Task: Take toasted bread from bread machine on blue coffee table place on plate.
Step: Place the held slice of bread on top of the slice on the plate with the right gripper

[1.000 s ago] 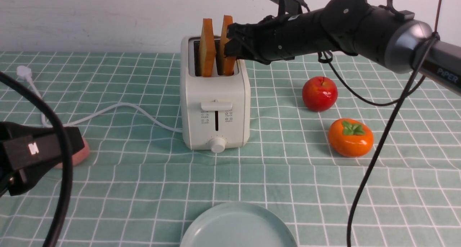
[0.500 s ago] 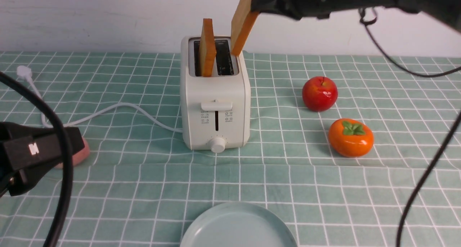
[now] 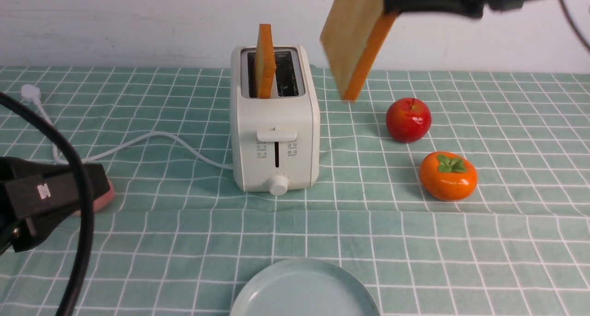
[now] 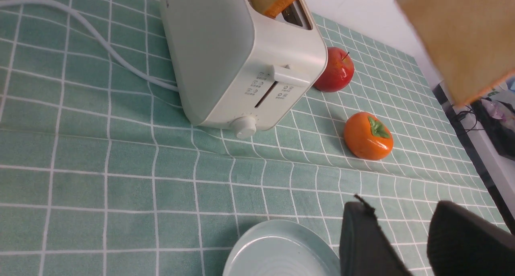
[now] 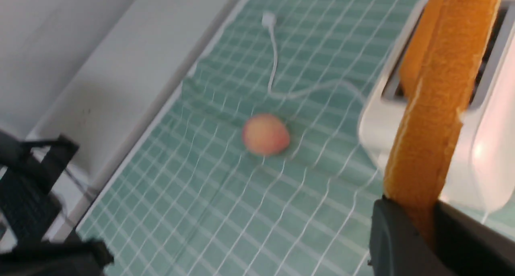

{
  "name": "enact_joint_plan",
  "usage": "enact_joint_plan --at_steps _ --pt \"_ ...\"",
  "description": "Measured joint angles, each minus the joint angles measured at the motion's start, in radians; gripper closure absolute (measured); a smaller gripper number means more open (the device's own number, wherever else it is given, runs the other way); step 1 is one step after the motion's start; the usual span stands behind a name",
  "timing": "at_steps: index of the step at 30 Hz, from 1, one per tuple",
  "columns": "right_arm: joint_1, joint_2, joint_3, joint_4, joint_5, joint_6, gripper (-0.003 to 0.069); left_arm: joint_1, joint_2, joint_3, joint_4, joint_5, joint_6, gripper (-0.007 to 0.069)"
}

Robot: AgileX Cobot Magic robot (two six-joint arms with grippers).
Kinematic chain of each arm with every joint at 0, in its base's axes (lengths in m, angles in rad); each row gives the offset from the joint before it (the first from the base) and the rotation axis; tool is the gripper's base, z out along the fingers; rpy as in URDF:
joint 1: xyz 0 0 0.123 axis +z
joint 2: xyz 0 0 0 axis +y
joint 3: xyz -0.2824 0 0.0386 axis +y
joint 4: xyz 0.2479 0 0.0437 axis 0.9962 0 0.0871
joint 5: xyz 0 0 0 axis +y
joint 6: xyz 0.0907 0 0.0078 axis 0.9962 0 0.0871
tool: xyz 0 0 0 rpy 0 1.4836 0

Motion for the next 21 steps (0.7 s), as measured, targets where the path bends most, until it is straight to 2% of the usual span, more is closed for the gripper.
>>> enact_joint_plan --at_steps 4,10,13,17,21 --pt "0.085 -0.016 0.201 0.034 -0.007 -0.002 0.0588 0.000 0.000 0.000 -0.016 0.000 0.000 0.0386" --pt "0.191 -0.007 0.436 0.172 -0.048 -0.041 0.0588 0.000 0.000 0.000 -0.045 0.000 0.000 0.0386" --pt "0.205 0.013 0.521 0.238 -0.067 -0.048 0.0588 0.000 0.000 0.000 -0.053 0.000 0.000 0.0386" --pt "0.205 0.038 0.568 0.261 -0.106 -0.050 0.0583 0.000 0.000 0.000 -0.062 0.004 0.000 0.0386" --pt "0.205 0.066 0.590 0.270 -0.136 -0.036 0.0540 0.000 0.000 0.000 -0.101 0.049 0.000 0.0386"
